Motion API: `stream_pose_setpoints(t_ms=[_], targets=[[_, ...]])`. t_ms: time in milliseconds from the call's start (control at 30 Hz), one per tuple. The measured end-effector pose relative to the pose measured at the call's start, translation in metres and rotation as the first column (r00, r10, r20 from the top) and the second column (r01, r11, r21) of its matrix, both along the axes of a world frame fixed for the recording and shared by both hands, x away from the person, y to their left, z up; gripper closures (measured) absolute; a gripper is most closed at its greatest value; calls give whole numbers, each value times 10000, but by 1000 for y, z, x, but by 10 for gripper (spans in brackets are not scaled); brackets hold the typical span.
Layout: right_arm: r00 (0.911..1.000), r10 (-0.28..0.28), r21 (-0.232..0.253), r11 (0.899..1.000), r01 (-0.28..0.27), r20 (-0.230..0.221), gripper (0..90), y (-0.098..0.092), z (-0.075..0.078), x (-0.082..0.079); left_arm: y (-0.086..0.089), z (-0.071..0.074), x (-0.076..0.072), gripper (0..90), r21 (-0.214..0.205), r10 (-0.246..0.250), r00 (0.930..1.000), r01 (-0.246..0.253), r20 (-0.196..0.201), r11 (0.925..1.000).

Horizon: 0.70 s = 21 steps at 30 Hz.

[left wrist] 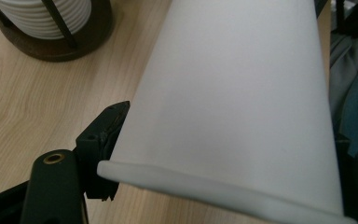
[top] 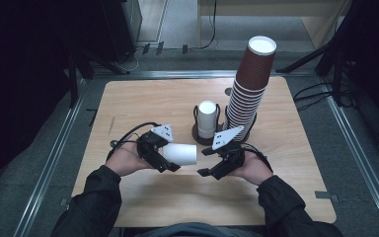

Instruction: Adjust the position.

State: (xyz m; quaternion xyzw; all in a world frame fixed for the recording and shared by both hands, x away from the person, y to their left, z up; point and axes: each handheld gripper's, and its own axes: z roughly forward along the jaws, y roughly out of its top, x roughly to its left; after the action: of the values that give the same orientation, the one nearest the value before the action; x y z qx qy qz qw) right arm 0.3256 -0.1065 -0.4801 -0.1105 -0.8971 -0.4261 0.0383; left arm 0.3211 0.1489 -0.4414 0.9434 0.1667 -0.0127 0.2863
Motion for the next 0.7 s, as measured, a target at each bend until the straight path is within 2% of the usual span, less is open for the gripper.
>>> stream_pose_setpoints(t_ms=[33, 67, 100, 200, 300, 433, 633, 667, 700], targets=[[10000, 32, -15, 10000, -32, 45, 244, 1, 0, 0, -2, -1, 0, 241, 179, -72, 9999, 70, 82, 9998], [10000, 32, -15, 10000, -32, 45, 244, 1, 0, 0, -2, -1, 0, 240, 179, -72, 9999, 70, 82, 9998], [9999, 36, -84, 10000, -35, 115, 244, 1, -1, 0, -5, -3, 0, 240, 583, -128, 9998, 118, 169, 9982], [9997, 41, -96, 9999, -38, 243, 245, 1, -2, 0, -9, -6, -1, 240, 885, -313, 9994, 299, 147, 9956], [9998, 101, -165, 9998, -98, 166, 244, 2, -2, -1, -12, -10, -1, 240, 1268, -304, 9995, 290, 94, 9915], [9995, 86, -231, 9997, -79, 288, 244, 5, -3, -2, -16, -15, 0, 240, 1541, -354, 9994, 349, 5, 9874], [9994, 159, -296, 9994, -150, 310, 244, 7, -3, -4, -22, -19, 1, 240, 1654, -358, 9992, 379, -155, 9855], [9991, 205, -323, 9993, -193, 362, 244, 8, -3, -4, -24, -20, 1, 240, 1811, -471, 9987, 498, -190, 9822], [9989, 208, -333, 9993, -194, 418, 244, 8, -3, -4, -24, -20, 1, 240, 1811, -471, 9987, 498, -190, 9822]])
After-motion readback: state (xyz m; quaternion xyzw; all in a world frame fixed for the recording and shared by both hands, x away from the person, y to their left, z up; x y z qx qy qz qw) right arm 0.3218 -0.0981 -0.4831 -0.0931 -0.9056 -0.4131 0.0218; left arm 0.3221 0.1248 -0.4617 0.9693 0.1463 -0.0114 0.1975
